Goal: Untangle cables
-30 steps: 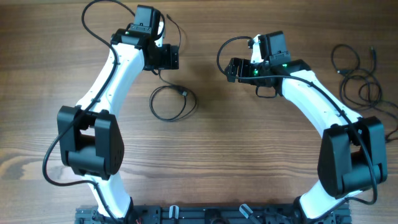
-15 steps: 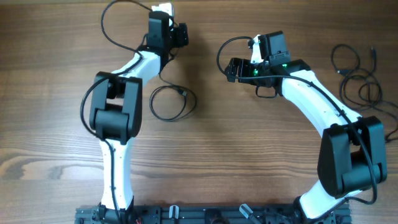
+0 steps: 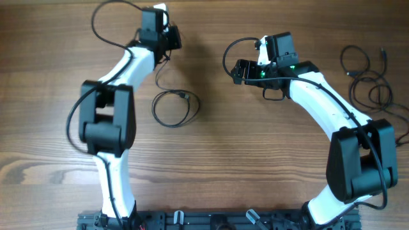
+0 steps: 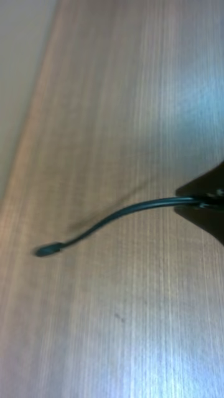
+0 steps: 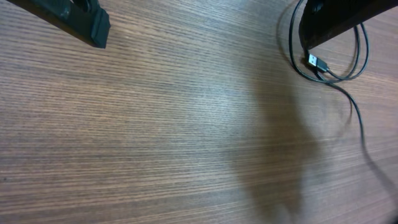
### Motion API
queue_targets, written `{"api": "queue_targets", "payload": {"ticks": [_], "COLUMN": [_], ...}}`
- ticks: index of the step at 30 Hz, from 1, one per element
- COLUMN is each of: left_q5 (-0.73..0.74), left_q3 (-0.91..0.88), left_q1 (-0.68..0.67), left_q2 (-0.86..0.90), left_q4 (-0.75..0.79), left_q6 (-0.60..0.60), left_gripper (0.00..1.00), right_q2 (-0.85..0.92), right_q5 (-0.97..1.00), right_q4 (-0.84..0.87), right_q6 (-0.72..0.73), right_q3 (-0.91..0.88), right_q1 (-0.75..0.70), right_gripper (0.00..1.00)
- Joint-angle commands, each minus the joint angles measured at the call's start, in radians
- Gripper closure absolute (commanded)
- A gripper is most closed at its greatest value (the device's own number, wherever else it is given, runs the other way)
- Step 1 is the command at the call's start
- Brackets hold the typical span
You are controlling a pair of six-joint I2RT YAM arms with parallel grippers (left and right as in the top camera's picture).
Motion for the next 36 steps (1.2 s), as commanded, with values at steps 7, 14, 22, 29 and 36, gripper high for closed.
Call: {"api": "queue_targets", "payload": {"ticks": [7,14,22,29,36], "left_q5": [0.027,0.031,-0.018,0.234,0.24], "left_q3": [0.003,0.003,0.003,0.003,0.003], "left_q1": [0.016,0.015,0.071,0.392,0.557], "left_q2": [-0.224,-0.224,-0.224,-0.224,-0.224], "left_q4": [-0.721,-1.026,-0.897,-0.882,-0.959], "left_q6": [-0.004,0.058,0.01,-0.064,-0.064], "left_gripper": [0.94,0.96,0.79,0.68,0.0], "right_q2": [0.013,0.013,0.015,0.016,0.168], "right_q5": [0.009,-0.319,-0.325,-0.148,-0.105], "right_q4": [0.005,-0.033,-0.194,-0.241,-0.375], "right_q6": [0.009,0.403,0.304,0.172,0.164], "right_q3": [-0.005,-0.005,-0.063,0.09,0.41], "right_q1": [0.002,0.004,0.246,0.412,0.464], "right_gripper": [0.0,0.04,0.6,0.29,0.39]}}
